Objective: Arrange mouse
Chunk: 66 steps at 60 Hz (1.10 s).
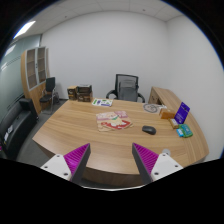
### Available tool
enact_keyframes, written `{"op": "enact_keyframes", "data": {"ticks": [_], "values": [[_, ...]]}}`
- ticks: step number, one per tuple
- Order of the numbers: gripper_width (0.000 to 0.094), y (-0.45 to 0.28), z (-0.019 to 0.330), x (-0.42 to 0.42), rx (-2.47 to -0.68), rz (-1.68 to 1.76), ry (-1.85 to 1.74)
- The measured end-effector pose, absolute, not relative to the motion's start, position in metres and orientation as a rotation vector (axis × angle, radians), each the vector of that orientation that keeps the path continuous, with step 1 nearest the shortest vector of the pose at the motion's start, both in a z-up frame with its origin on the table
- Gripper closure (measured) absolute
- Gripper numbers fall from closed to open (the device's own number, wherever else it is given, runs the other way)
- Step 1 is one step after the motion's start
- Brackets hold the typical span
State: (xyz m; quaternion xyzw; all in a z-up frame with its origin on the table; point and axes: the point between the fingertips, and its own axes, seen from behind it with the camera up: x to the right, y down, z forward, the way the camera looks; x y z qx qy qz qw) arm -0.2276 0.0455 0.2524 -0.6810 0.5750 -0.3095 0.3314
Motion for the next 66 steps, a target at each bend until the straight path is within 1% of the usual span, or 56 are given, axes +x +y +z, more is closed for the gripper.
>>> {"op": "enact_keyframes", "data": {"ticks": [12, 26, 39, 49, 58, 66], "values": [[0.007, 0.029, 0.258, -0.221, -1.757, -0.849, 1.504], [0.0071, -0.034, 0.247, -0.213, -1.728, -0.899, 1.552], [0.0071, -0.115, 0.217, -0.209, -1.701, -0.948, 1.634], [0.0072, -0.172, 0.186, -0.199, -1.67, -0.965, 1.718], [0.007, -0.208, 0.159, -0.17, -1.666, -0.963, 1.733], [0.0072, -0.224, 0.136, -0.134, -1.684, -0.944, 1.707]]}}
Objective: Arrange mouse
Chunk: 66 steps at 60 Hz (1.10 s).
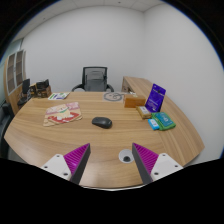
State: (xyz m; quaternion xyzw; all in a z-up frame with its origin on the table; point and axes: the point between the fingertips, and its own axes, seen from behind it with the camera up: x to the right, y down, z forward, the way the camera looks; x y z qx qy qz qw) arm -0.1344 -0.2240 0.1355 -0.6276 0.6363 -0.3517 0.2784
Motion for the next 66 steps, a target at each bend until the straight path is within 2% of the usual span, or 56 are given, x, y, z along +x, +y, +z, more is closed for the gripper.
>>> {"op": "enact_keyframes", "data": {"ticks": [28, 43, 66], "values": [[0.007, -0.234, 0.048, 0.018, -1.752, -0.883, 1.609], [0.0071, -0.224, 0.005, 0.071, -1.824, -0.848, 1.581], [0.0071, -0.216, -0.007, 0.129, -1.815, -0.832, 1.587]]}}
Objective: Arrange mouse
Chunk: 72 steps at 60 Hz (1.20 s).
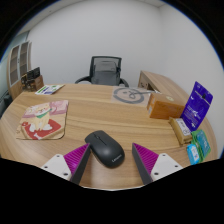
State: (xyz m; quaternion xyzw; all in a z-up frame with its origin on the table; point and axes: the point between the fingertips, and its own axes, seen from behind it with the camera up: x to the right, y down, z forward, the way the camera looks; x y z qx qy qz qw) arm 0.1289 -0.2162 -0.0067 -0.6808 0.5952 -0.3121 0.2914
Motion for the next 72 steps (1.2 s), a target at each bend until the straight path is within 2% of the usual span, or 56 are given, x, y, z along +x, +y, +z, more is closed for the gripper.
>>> {"op": "enact_keyframes", "data": {"ticks": [33, 37, 39, 41, 49, 55, 61, 72], "values": [[0.0087, -0.236, -0.016, 0.193, -1.784, -0.862, 1.673], [0.0187, -0.231, -0.018, 0.193, -1.78, -0.84, 1.67], [0.0284, -0.226, -0.02, 0.192, -1.779, -0.816, 1.662], [0.0421, -0.22, -0.021, 0.191, -1.78, -0.786, 1.656], [0.0503, -0.221, -0.02, 0.19, -1.819, -0.84, 1.667], [0.0602, -0.221, -0.019, 0.188, -1.767, -0.812, 1.737], [0.0608, -0.217, -0.013, 0.186, -1.774, -0.809, 1.753], [0.0609, -0.176, 0.06, 0.195, -1.758, -0.851, 1.643]]}}
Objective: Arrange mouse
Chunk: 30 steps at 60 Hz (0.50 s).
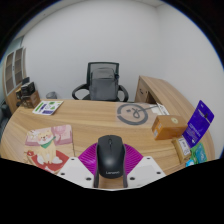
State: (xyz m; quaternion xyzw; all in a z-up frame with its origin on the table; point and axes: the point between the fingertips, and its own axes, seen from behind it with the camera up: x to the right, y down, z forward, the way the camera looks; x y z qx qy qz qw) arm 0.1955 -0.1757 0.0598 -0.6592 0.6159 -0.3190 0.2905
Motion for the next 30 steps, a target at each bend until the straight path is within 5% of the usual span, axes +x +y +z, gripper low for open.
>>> {"op": "enact_keyframes", "data": {"ticks": [13, 30], "values": [[0.0609, -0.061, 0.124, 0.214, -1.711, -0.78, 1.506], [0.0608, 0.068, 0.047, 0.202, -1.836, -0.699, 1.43]]}}
